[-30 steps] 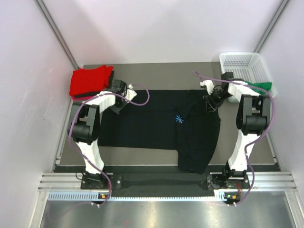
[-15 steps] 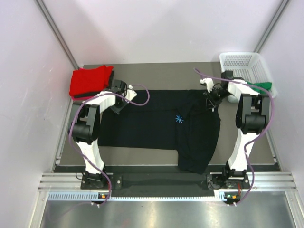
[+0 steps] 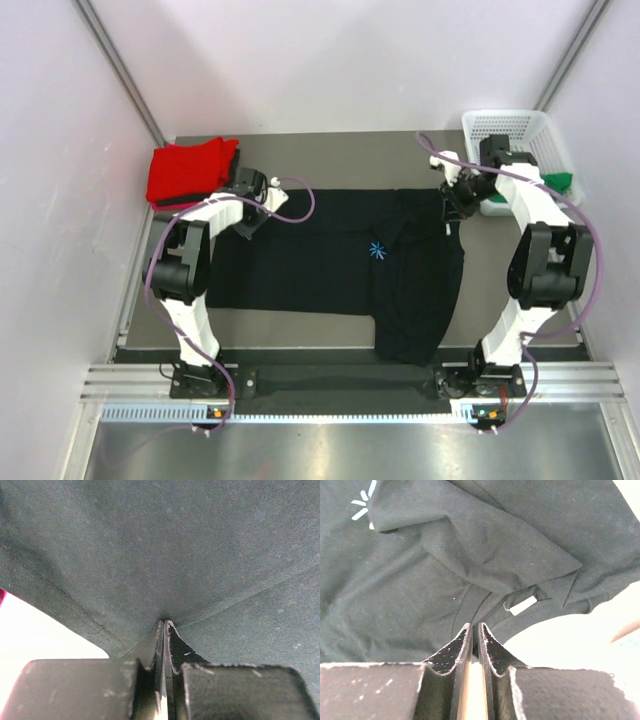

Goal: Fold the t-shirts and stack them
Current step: Fold the tshirt

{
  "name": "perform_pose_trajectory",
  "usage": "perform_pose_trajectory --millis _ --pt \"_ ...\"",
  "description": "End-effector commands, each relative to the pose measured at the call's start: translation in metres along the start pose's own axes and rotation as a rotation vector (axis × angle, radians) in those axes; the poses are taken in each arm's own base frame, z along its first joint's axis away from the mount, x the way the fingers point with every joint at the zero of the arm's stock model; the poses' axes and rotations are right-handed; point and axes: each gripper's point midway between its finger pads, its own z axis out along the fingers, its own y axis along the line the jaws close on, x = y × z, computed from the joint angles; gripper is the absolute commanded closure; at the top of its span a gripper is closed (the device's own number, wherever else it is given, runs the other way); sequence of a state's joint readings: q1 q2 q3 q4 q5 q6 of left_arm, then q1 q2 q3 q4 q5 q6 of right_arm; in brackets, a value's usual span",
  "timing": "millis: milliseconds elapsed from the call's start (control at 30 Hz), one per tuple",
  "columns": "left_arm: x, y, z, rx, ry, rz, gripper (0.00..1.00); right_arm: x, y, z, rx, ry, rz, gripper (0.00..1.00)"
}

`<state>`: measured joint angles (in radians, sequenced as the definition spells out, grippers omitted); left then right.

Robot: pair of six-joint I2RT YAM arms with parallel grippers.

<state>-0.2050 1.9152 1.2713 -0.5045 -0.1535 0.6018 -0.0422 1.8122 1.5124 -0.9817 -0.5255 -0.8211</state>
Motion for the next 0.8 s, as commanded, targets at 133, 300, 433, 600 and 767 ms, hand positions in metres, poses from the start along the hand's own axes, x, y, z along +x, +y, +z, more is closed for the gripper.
perform_pose_trajectory --millis 133,300,433,600,767 --pt "-0.016 0.007 -0.016 -0.029 -0.09 -0.013 0.99 0.007 0.014 -0.004 -0.002 -0.002 0.017 0.65" --pt "-0.014 0.006 -0.016 -0.027 -0.088 -0.017 0.99 0.014 -0.007 0.025 0.007 0.017 0.051 0.57" --pt "-0.012 0.006 -0.018 -0.031 -0.081 -0.028 0.96 0.008 -0.021 0.034 0.019 0.017 0.052 0.56" --pt "-0.008 0.004 -0.018 -0.028 -0.069 -0.035 0.96 0.006 -0.036 0.05 0.019 0.028 0.056 0.55" --pt "-0.006 0.006 -0.019 -0.04 -0.059 -0.034 0.96 0.005 -0.042 0.063 0.012 0.028 0.061 0.55"
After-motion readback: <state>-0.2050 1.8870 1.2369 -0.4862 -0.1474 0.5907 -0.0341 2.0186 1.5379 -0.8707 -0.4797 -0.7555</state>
